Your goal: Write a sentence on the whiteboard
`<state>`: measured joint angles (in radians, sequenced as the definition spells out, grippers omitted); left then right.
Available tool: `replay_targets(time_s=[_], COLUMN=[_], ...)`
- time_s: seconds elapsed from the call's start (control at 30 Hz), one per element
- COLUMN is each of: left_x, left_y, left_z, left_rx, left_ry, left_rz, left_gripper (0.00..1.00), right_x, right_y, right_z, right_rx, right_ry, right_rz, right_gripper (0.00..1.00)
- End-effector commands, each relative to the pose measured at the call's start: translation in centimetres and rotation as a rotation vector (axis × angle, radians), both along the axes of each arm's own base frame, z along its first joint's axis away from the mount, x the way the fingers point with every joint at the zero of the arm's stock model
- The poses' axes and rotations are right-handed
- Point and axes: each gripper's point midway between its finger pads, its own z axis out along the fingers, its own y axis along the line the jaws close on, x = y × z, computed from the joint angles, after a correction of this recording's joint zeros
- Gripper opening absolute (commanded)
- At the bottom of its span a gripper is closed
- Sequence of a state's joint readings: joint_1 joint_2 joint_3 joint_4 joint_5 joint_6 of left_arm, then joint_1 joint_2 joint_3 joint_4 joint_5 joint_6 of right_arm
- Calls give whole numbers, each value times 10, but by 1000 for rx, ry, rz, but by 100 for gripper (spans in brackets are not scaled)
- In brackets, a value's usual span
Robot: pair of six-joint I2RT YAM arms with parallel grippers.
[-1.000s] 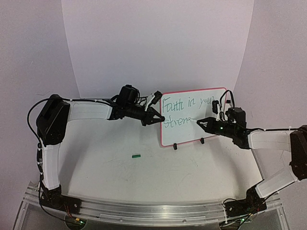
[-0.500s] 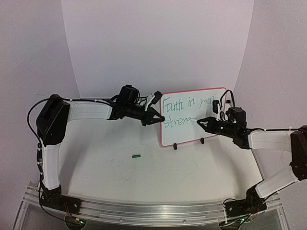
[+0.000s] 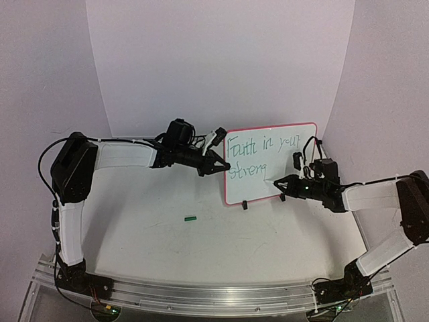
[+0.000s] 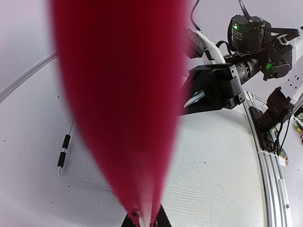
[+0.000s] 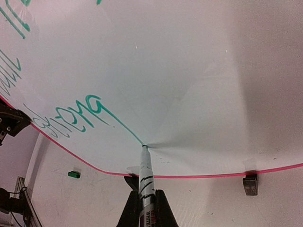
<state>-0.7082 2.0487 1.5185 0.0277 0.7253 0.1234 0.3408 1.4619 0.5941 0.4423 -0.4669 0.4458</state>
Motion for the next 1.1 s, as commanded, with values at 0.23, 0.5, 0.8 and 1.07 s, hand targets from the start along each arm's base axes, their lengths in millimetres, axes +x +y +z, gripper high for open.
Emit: replay_targets(time_s=[0.23, 0.5, 0.8, 1.07], left_x=[-47, -47, -48, -48], left_y=[9, 9, 9, 9], left_z=[-71, -72, -70, -71], left_rx=[208, 209, 208, 208], left_ry=[235, 237, 235, 234], left_rz=[-59, -59, -60, -60], left_gripper=[0, 0, 0, 0], right_x=[11, -7, -1, 7], right_y=[9, 17, -9, -9], right_z=[16, 82, 76, 71], right_rx=[56, 168, 45, 12], right_ry=[-48, -175, -194, -185], right_rz=[33, 96, -35, -38], right_gripper=[0, 0, 0, 0])
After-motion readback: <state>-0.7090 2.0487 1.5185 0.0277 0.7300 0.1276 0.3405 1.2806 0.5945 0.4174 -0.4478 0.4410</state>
